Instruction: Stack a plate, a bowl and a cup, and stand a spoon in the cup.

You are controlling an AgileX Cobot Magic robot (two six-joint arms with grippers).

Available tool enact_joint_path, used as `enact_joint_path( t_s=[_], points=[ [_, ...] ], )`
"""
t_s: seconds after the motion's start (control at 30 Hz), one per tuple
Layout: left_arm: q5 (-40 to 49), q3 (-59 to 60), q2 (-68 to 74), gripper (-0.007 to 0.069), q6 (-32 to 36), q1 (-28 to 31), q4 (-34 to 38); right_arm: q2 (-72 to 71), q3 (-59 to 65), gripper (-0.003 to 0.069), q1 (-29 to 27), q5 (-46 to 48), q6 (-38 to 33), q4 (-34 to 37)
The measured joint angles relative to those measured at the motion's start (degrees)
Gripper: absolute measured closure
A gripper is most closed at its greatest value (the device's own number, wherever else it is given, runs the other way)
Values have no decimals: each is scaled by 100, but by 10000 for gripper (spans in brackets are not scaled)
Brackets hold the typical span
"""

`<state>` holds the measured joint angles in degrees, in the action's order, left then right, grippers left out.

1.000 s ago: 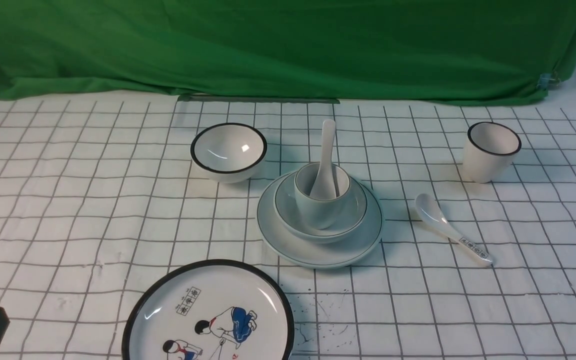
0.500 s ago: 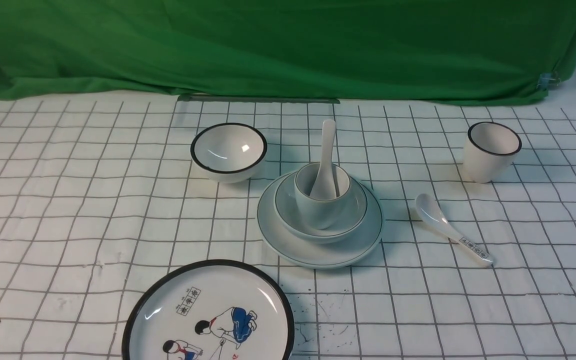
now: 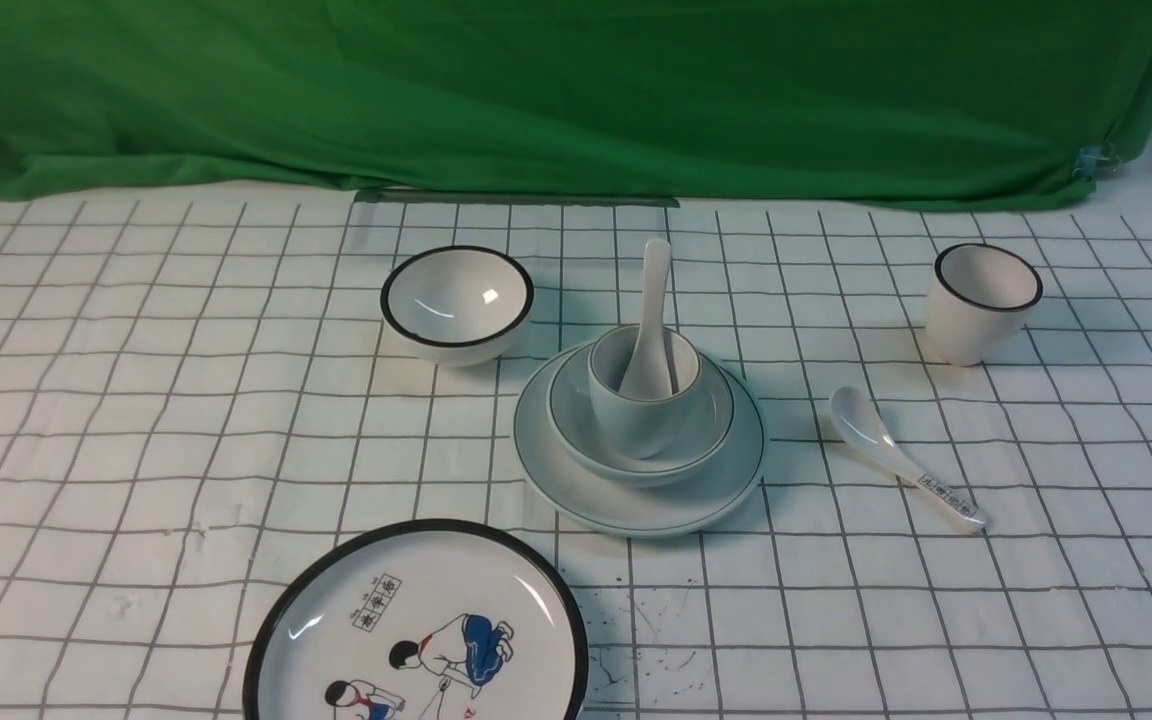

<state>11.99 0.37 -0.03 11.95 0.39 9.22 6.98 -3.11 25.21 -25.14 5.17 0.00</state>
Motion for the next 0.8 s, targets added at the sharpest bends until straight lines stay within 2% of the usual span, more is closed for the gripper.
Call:
enact_joint_path(
  t_s=[0.63,0.73,0.8],
  points=[
    [20,0,0,622,6,0,0,-6,0,422,-5,25,-49,0],
    [27,0,0,622,6,0,0,-68,13,422,-196,287,-418,0],
    [31,0,0,622,6,0,0,-184,156,422,-833,1153,-824,0]
  ],
)
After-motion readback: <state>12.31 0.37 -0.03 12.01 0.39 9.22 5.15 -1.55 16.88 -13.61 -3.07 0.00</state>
